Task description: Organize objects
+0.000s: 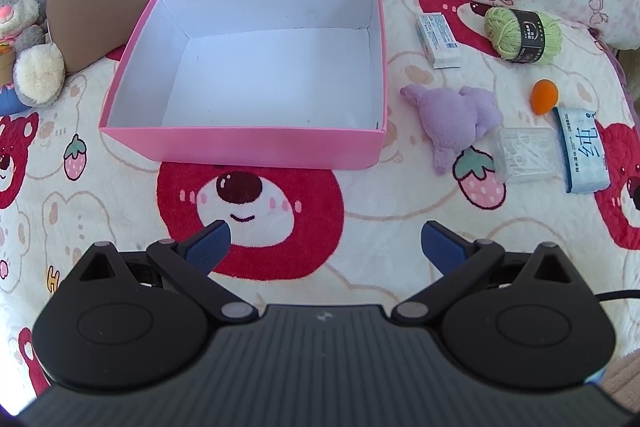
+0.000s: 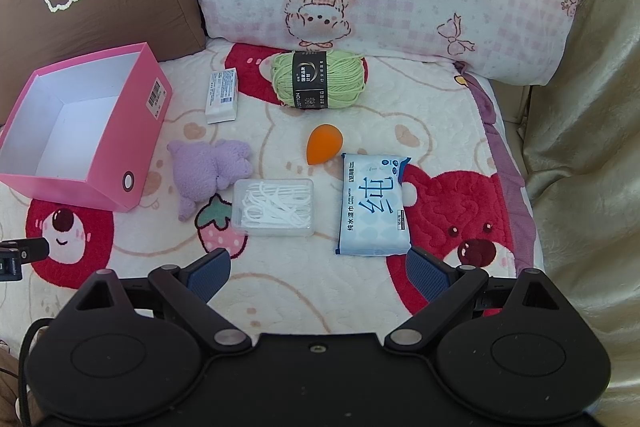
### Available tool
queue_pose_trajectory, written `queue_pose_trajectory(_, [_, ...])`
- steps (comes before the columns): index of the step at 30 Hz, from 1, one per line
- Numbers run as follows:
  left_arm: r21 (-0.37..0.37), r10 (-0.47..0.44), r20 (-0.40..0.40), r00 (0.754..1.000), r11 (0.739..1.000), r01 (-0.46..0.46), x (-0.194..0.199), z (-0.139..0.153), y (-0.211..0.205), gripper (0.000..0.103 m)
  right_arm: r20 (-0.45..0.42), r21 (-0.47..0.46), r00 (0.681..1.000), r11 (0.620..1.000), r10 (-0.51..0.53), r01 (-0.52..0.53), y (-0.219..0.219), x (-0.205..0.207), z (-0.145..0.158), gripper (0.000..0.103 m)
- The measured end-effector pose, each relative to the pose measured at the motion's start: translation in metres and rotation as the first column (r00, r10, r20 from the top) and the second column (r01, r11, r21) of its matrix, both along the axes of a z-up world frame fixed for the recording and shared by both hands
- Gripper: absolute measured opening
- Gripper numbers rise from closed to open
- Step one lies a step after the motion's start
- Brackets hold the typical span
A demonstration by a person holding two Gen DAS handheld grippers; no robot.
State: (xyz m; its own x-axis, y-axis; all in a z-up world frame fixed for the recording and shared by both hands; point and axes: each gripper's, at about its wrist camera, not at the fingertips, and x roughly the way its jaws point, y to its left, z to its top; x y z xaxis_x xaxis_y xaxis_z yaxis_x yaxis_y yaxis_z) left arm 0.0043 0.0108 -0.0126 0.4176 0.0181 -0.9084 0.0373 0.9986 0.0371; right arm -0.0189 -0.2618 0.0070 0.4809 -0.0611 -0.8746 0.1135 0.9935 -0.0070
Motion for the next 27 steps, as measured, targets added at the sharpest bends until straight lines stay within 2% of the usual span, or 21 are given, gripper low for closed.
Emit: queue_pose_trajectory(27, [0.003,-0.002,-0.005,1.000,1.000,0.002,-0.0024,-0.0027,-0.0011,0.103,-0.001,-0.006,1.000,1.000,-0.008,0.008,0.0020,-0.0002,-0.0010,0.097])
